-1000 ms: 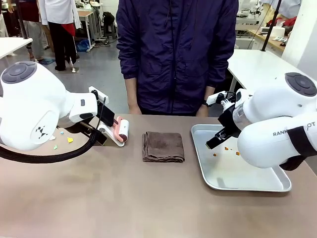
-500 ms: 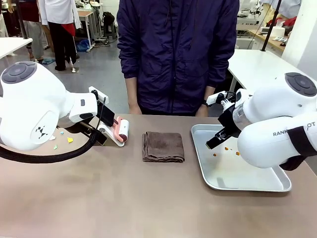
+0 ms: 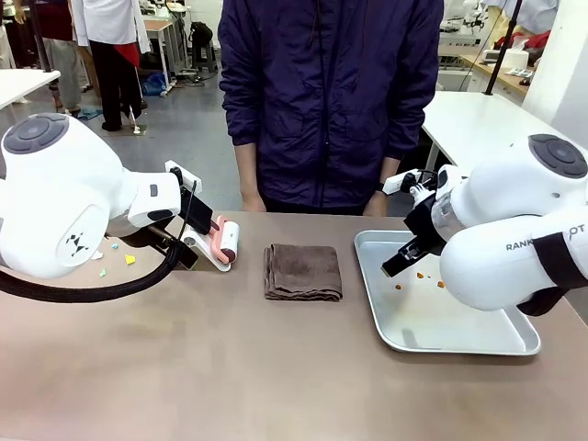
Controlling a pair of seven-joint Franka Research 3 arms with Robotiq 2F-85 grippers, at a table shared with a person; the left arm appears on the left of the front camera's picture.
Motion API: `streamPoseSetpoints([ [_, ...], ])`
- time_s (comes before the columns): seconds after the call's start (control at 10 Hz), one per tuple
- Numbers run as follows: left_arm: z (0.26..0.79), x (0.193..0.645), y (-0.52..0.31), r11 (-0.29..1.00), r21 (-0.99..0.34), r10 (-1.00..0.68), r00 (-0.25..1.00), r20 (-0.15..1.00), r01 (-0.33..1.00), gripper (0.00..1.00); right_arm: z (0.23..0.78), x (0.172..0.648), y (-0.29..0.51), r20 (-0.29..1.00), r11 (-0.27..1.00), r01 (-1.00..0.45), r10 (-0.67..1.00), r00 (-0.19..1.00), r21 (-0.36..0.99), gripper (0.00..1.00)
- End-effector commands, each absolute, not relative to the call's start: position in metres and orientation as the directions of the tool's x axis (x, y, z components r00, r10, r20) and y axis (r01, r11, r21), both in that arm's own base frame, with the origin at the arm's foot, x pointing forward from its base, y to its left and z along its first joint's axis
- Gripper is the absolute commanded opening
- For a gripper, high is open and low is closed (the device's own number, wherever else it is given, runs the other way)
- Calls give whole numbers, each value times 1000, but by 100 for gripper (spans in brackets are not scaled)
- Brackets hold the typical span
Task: Clean the surface of the table.
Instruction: Hold the Lint Roller with your left hand and the towel with your right hand.
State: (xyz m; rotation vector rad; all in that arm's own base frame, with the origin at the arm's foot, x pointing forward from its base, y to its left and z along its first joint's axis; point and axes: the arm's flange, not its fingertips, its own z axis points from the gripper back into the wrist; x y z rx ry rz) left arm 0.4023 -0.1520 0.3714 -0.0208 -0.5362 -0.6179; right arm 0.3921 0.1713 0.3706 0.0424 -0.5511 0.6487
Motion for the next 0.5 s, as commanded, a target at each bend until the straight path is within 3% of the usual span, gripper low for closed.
streamPoseSetpoints([
  [0.0, 406, 389, -140, 807, 159, -577, 700, 420, 569, 100, 396, 384, 168, 434, 853, -521, 477, 765, -20, 100],
  [0.2, 454, 372, -107, 907, 97, -408, 792, 455, 411, 100, 438, 364, 149, 447, 916, -384, 299, 843, 112, 100],
  [0.4, 486, 350, -92, 897, -136, -288, 791, 540, 420, 100, 459, 344, 114, 484, 918, -309, 158, 861, 249, 100],
])
